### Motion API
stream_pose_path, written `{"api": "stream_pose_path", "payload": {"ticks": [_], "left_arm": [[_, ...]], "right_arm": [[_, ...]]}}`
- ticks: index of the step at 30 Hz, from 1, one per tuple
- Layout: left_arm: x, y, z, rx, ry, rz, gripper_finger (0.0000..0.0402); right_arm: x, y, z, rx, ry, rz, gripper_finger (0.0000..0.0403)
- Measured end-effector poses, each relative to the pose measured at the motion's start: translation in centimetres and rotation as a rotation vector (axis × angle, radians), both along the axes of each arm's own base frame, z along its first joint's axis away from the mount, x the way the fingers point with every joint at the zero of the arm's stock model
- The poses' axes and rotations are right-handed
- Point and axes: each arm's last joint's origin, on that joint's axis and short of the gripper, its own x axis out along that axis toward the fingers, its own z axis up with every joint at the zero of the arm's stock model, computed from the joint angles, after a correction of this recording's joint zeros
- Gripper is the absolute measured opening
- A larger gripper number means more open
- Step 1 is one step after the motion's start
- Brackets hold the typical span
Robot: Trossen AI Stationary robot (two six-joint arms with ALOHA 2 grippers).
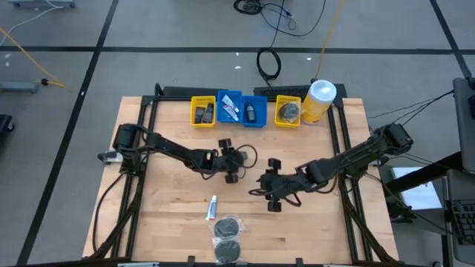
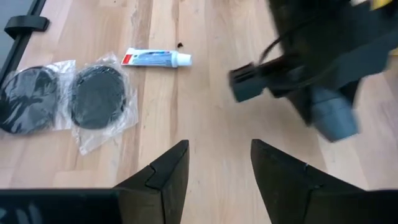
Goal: Pick & Place Travel size toiletries
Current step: Put the black deodorant into the right blue bin
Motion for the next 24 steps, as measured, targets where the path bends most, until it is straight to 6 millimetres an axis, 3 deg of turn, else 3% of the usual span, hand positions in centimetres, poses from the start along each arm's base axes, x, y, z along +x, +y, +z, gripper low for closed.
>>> {"api": "stream_pose_path", "payload": {"ticks": [9, 24], "left_arm": [[0.7, 3.2, 2.9, 0.012, -0.188, 0.087, 0.0178], [0.7, 11.7, 5.0, -0.138, -0.474, 0.237, 0.0178]], "right_arm": [[-0.2, -0.1, -0.3, 0.011, 0.032, -0.024, 0.0164], [-0.7, -0.5, -3.3, 0.029, -0.022, -0.022, 0.0164]]}}
